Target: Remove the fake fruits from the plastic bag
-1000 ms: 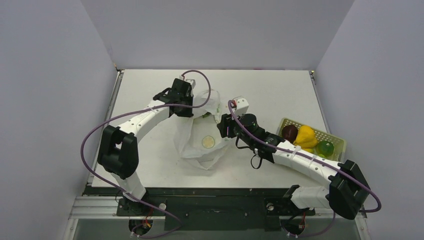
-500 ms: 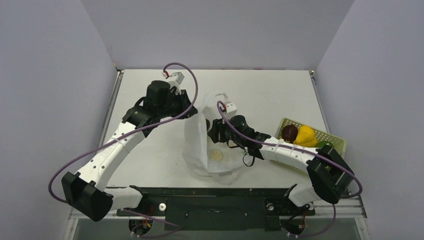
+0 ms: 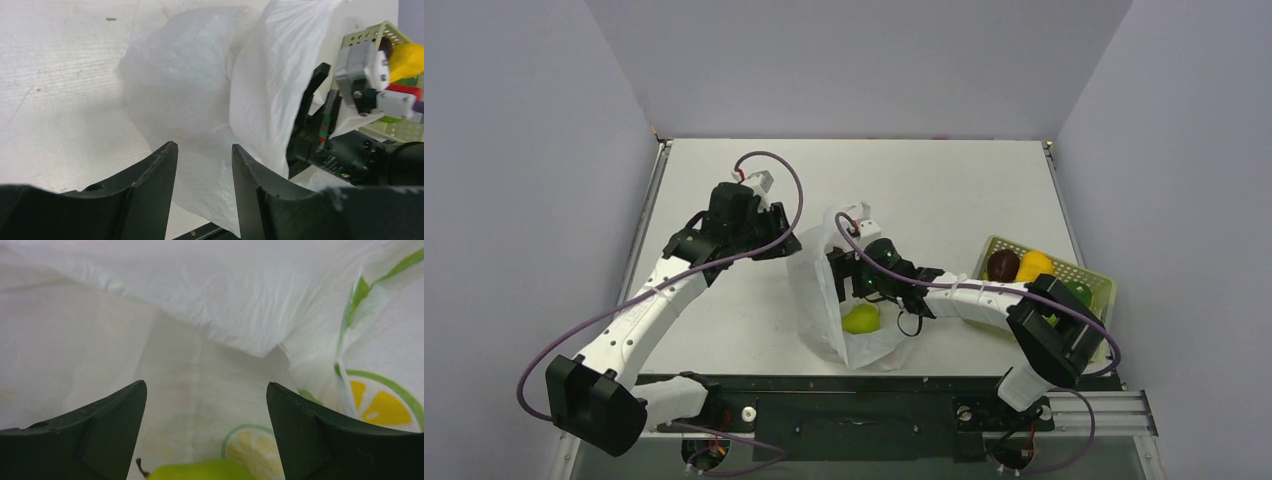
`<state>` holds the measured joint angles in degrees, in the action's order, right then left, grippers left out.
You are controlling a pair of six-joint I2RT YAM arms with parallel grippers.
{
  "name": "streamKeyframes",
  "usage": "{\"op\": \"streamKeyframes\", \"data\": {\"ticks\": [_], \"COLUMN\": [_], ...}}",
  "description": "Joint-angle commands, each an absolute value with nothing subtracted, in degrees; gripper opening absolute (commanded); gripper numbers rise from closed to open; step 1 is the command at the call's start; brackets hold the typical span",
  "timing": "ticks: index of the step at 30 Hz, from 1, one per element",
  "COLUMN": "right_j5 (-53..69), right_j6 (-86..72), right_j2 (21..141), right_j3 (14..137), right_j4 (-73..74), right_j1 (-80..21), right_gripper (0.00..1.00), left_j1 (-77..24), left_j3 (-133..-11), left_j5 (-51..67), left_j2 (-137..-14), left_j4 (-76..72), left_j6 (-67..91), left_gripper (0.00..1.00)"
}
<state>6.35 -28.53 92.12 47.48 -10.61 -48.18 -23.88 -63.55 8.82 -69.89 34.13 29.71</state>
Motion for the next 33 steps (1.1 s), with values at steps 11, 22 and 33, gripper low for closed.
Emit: {"op": "streamKeyframes", "data": {"ticks": [11, 22, 33], "right_j5": [12.35, 15.59, 10.05], "right_j6": [0.38, -9.51, -16.6], "right_j2": [76.56, 86.43, 80.5], "right_j3": [38.8, 42.96, 36.25], "right_j4": [1.98, -10.13, -17.47], "right_j1": [-49.44, -51.63, -50.54], "right_gripper": [0.91, 0.92, 0.92], "left_j1": [-27.32, -36.17, -41.27], "left_j3": [-52.07, -51.17, -54.79], "left_j5": [14.4, 15.27, 2.55], "left_j2": [-58.86, -59.9, -66.37], "left_j4": [33.84, 24.5, 29.2], "left_j6": [36.59, 43.5, 41.48], "left_gripper": [0.42, 0.51, 0.27]}}
